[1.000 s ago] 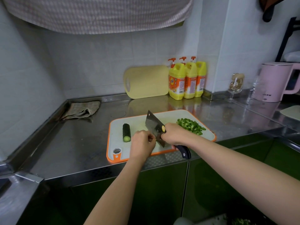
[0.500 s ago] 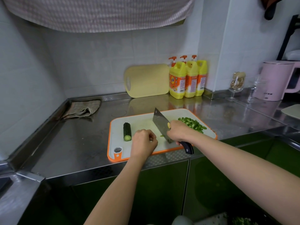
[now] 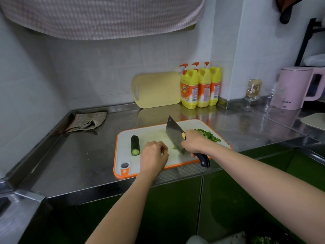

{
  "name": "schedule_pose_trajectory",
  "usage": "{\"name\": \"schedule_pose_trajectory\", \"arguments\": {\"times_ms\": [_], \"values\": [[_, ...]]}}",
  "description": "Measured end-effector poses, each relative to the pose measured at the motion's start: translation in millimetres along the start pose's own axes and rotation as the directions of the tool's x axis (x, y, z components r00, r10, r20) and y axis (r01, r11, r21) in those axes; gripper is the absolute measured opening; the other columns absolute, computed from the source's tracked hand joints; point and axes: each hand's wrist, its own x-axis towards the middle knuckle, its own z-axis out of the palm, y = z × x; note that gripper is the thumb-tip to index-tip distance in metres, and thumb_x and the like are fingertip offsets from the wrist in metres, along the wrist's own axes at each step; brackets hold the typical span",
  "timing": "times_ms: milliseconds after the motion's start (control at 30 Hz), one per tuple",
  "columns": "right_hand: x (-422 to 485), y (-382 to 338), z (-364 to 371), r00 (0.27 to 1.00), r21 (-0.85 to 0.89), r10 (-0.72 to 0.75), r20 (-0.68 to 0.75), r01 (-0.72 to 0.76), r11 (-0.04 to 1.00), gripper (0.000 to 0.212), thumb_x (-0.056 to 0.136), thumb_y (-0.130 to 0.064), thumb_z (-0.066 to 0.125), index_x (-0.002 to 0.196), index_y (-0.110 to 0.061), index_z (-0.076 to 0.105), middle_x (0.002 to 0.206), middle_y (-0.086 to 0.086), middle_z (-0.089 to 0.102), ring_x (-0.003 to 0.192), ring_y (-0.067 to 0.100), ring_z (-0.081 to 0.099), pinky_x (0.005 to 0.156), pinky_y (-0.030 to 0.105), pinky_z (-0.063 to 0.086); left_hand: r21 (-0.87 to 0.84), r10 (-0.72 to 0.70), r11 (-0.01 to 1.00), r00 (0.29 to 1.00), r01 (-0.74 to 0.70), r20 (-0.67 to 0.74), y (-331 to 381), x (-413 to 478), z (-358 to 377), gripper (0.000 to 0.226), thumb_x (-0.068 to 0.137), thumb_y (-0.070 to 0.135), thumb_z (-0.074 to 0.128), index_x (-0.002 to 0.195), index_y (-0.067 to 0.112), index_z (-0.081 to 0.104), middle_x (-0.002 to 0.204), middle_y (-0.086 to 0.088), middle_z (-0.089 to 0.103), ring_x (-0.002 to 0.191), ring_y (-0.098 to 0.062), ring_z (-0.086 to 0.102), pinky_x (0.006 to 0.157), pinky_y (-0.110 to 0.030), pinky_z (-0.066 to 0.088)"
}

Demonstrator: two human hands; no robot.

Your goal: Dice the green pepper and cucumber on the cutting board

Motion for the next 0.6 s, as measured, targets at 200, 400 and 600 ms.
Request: {"name": "schedule_pose_trajectory", "arguments": {"times_ms": [200,400,600], "values": [[1,-4,3,0.998,-0.067,0.036,0.042,-0.033,0.997,0.013,0.092,-0.003,0.04,0.094,0.0,0.052,0.059,0.012,0.057,0.046,0.02,0.057,0.04,0.022,0.042,0.101,0.198,0.972,0.973,-0.21,0.12,11,4,4,0.028,0.091,0.026,0.054,0.112,0.026,0.073,0.1,-0.003,0.062,0.099,-0.023,0.05,0.076,-0.032,0.04],[12,10,7,0.997,0.058,0.056,-0.058,-0.053,0.997,0.012,0.093,-0.001,0.039,0.098,0.001,0.049,0.06,0.012,0.057,0.046,0.021,0.055,0.04,0.024,0.044,0.142,0.213,0.961,0.963,-0.237,0.163,14,9,3,0.03,0.09,0.025,0.053,0.113,0.027,0.072,0.103,-0.002,0.064,0.101,-0.023,0.049,0.081,-0.034,0.042],[12,17,-4,0.999,0.28,-0.02,-0.047,0.032,0.96,0.011,0.092,-0.005,0.041,0.082,-0.008,0.045,0.059,0.011,0.051,0.046,0.022,0.052,0.042,0.023,0.041,0.019,-0.022,1.0,0.999,0.021,0.045,17,11,-2,0.016,0.086,0.023,0.062,0.092,0.021,0.077,0.091,-0.002,0.069,0.101,-0.019,0.051,0.076,-0.03,0.044]]}}
